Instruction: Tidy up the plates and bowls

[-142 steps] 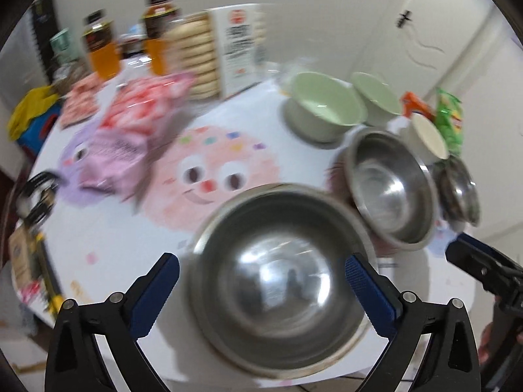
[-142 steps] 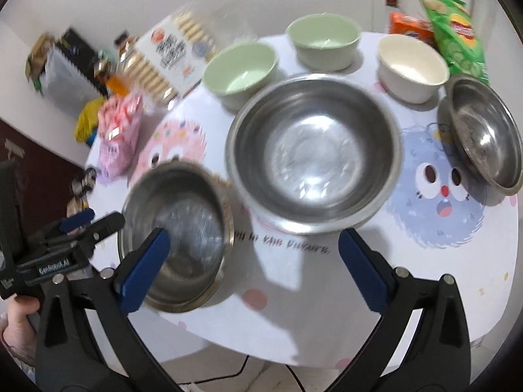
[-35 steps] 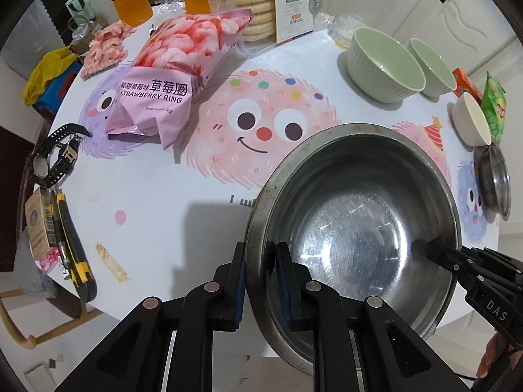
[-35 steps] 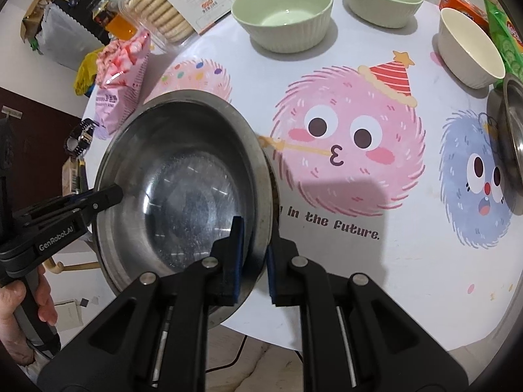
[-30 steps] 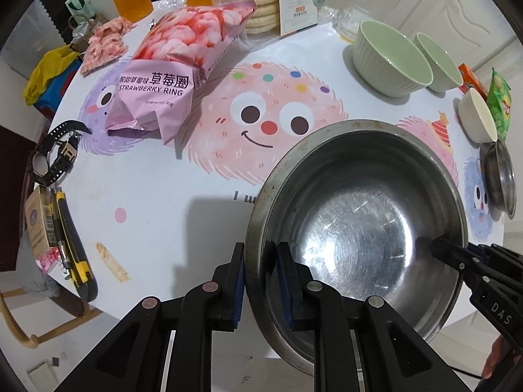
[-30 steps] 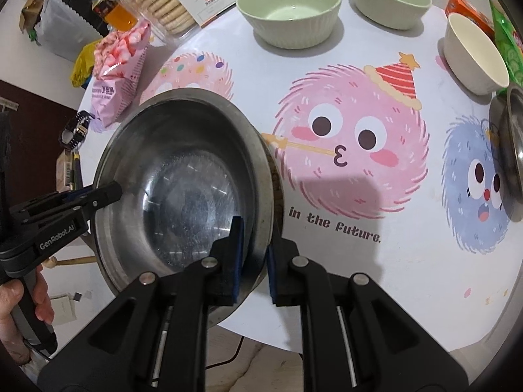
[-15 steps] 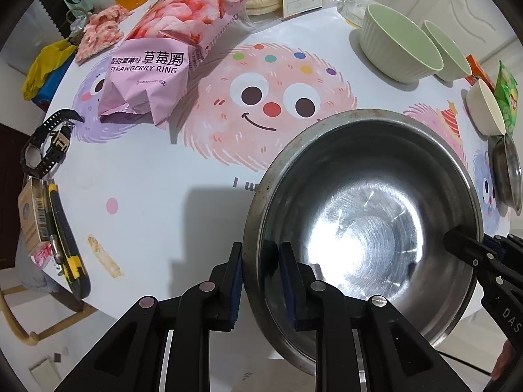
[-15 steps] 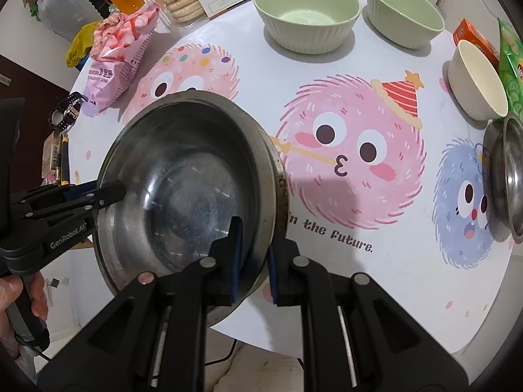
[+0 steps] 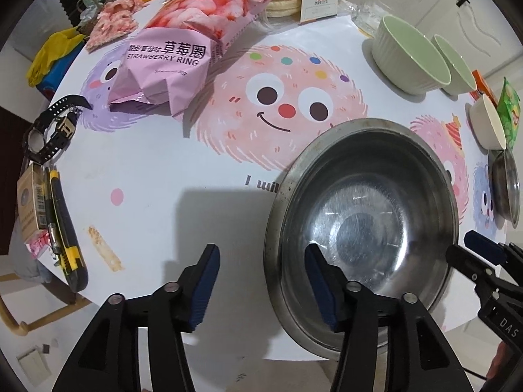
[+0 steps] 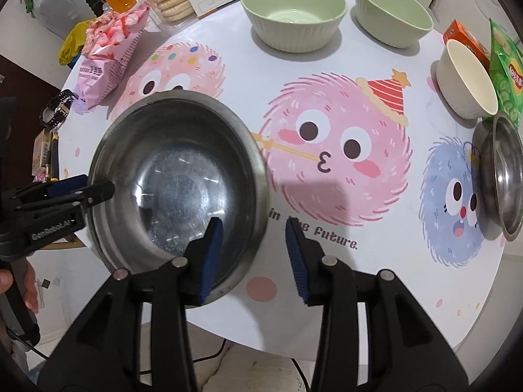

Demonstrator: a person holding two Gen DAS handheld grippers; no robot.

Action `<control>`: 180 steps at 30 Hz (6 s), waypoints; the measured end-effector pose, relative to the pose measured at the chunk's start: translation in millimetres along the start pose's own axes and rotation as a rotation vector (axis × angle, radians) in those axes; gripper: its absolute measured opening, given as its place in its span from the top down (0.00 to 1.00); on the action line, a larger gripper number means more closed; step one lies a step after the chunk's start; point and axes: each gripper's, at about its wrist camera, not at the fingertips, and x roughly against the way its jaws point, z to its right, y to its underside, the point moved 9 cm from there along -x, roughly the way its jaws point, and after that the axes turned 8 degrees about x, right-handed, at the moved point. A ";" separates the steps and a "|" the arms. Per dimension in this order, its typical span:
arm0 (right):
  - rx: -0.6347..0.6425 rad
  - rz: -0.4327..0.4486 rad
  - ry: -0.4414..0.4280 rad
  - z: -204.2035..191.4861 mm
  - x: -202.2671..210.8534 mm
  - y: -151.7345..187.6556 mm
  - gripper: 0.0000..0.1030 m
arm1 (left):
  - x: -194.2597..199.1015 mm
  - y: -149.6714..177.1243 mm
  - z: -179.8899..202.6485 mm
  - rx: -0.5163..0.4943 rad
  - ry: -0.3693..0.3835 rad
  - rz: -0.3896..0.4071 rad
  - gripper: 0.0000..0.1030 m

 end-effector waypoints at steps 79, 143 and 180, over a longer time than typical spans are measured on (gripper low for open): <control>-0.611 0.154 0.024 420.7 59.6 110.1 0.00 | -43.9 20.8 457.7 -0.314 0.115 0.008 0.00; -0.379 0.308 -0.015 212.1 115.5 72.7 0.80 | 70.9 25.6 269.0 -0.261 0.146 0.213 0.84; -0.006 0.113 -0.171 -13.1 28.9 9.0 0.77 | 37.5 24.4 20.8 0.043 -0.028 0.133 0.82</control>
